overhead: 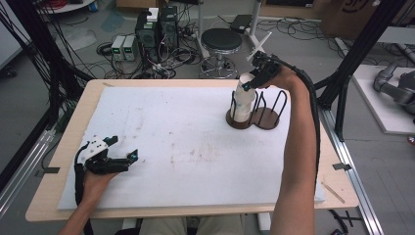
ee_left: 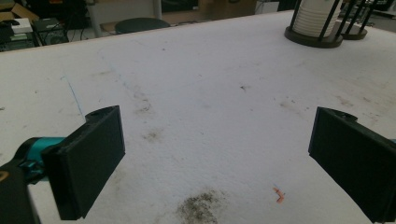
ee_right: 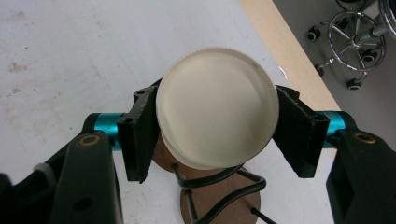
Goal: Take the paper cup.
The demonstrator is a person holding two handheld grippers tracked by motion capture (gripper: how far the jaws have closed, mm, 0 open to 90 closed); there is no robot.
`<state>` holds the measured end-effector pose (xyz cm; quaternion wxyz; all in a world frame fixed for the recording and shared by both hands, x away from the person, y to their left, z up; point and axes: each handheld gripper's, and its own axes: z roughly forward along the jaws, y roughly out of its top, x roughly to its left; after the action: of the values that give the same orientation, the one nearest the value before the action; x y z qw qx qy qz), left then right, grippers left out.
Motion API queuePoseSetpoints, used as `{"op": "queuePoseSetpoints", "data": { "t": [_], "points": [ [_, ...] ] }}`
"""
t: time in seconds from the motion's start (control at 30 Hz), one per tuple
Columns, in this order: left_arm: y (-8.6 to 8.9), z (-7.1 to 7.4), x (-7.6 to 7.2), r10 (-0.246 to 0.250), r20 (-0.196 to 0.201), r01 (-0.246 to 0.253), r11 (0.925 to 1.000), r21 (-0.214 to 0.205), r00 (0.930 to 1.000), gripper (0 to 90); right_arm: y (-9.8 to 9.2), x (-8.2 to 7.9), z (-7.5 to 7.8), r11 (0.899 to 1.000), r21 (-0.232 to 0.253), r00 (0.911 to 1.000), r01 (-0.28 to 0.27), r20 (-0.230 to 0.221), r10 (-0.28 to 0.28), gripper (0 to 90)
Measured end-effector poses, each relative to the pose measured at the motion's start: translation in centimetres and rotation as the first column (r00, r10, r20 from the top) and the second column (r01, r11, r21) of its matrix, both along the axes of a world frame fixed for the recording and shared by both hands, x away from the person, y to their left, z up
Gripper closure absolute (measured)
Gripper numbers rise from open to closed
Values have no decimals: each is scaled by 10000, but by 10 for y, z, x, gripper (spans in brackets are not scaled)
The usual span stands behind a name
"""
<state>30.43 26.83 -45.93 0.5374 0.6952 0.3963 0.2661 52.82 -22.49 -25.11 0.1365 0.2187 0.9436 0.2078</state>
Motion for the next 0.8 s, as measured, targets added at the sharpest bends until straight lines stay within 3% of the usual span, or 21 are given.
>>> {"op": "queuePoseSetpoints", "data": {
  "t": [0.3, 0.4, 0.6, 0.73, 0.8],
  "points": [
    [0, 0, 0, -13, 1, 13, 10000, 28, 10000, 37, -1, -6, 23, 9998, 171, 9988, 47, 494, -56, 371],
    [0, 0, 0, -16, -18, 16, 10000, 41, 10000, 37, -3, -8, 29, 9984, 568, 9980, 23, 632, -59, 371],
    [0, 0, 0, -28, -8, 28, 10000, 58, 10000, 37, -7, -10, 31, 9986, 513, 9979, 108, 640, -141, 371],
    [0, 0, 0, -29, -3, 29, 10000, 52, 10000, 37, -7, -13, 34, 9975, 707, 9980, 80, 616, -124, 371],
    [0, 0, 0, -25, -1, 25, 10000, 55, 10000, 37, -9, -17, 39, 9945, 1037, 9977, 117, 658, -186, 371]
  ]
}}
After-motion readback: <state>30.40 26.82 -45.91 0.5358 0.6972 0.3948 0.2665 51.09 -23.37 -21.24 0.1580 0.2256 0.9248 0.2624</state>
